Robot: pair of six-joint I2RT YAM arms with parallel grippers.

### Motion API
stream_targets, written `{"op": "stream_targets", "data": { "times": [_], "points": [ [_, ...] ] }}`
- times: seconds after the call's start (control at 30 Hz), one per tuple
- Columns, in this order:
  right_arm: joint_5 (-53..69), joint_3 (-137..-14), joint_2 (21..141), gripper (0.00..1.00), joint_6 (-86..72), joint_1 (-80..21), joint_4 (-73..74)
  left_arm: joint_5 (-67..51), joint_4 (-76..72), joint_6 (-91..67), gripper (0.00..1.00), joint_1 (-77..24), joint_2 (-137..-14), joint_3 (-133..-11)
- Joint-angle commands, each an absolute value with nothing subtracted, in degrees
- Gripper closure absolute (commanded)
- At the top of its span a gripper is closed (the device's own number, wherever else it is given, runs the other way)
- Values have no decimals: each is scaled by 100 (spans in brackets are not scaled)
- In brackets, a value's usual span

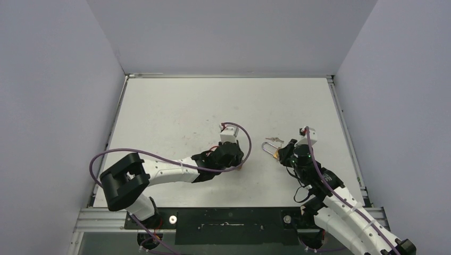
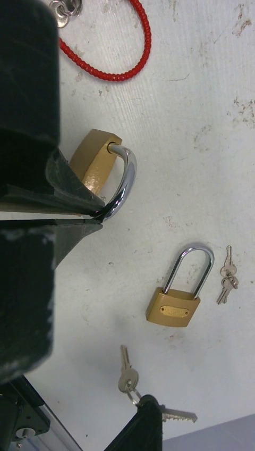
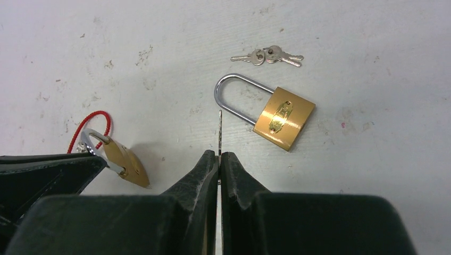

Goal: Unlock with the key

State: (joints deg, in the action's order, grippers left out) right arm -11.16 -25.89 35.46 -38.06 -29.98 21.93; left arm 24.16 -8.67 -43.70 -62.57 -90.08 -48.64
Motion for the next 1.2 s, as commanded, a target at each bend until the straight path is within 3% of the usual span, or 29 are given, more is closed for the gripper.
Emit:
{"op": "stream_targets", "data": {
  "times": [0.0,0.37,0.57,0.67,0.73,1.0,1.17],
  "points": [
    [-1070,-2839,3683,100,-3930,-2962,1938,2602,-2273,-4079,100,-6342,-8413,-4366],
    [-800,-2725,3920,100,-4169,-2962,1726,2477,-2635,-4290,98,-6408,-8059,-3478],
    [-783,-2725,4044,100,-4215,-2962,1622,2919,-1879,-4676,41,-6423,-7993,-3761],
    [-783,-2718,4085,100,-4197,-2962,1589,3308,-1700,-4935,23,-6506,-8020,-3834],
    [-782,-2708,4100,100,-4180,-2962,1574,3658,-1566,-5080,17,-6638,-8121,-3931],
    [-814,-2629,4058,100,-4082,-2945,1593,4655,-185,-6178,13,-6952,-9175,-5019],
    [-769,-2600,3953,100,-4027,-2919,1660,4870,1295,-7546,19,-6946,-9913,-5698]
  ]
}}
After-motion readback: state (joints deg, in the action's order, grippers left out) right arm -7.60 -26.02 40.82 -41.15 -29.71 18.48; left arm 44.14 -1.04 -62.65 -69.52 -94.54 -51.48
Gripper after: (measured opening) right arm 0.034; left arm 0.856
